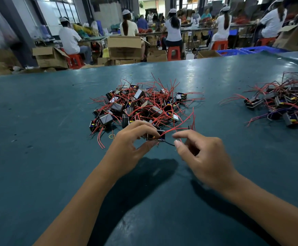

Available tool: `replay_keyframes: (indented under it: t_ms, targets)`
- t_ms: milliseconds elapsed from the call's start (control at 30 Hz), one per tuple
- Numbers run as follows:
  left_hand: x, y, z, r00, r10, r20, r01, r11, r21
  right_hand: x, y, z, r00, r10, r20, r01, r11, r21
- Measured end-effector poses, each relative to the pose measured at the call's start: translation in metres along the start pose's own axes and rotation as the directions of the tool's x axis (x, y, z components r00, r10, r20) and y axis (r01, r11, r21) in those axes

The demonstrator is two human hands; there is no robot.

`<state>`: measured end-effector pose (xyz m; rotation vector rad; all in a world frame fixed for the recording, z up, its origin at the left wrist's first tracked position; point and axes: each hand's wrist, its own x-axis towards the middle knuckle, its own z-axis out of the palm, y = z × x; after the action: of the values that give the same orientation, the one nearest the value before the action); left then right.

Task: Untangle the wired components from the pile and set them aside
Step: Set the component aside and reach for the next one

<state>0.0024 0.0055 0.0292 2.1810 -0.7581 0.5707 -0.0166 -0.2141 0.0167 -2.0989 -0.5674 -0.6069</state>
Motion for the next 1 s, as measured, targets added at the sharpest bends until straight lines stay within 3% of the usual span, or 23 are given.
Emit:
replay_keyframes:
  t_ms: [133,233,367,567,733,900,1000]
  targets:
    - [-0.002,0.002,0.004,0.998,-0.059,0.023,0.060,0.997,-0.046,0.002,0.003,0.002,0.987,0.152,0.059,-0.160,0.973,0.165]
    - [-0.002,0.004,0.009,0.997,-0.062,0.043,0.062,0.998,-0.009,0.005,0.002,0.001,0.965,0.248,0.083,-0.261,0.891,0.372]
    - [-0.002,0.005,0.011,0.997,-0.031,0.064,0.028,0.998,0.051,0.006,0.004,0.003,0.960,0.274,0.056,-0.267,0.837,0.479]
    - [-0.003,0.010,0.013,0.999,-0.003,0.043,-0.003,0.991,0.131,0.002,0.005,0.009,0.952,0.305,0.024,-0.280,0.837,0.471]
    - [-0.002,0.015,0.016,0.996,0.085,0.004,-0.083,0.968,0.236,0.001,0.004,0.015,0.942,0.336,-0.011,-0.312,0.886,0.344]
    - [-0.002,0.021,0.021,0.986,0.162,0.026,-0.162,0.938,0.307,-0.001,-0.001,0.012,0.969,0.241,-0.045,-0.219,0.932,0.288]
    - [-0.003,0.022,0.020,0.992,0.128,0.009,-0.127,0.963,0.239,-0.002,-0.006,0.008,0.997,0.079,-0.025,-0.071,0.967,0.245]
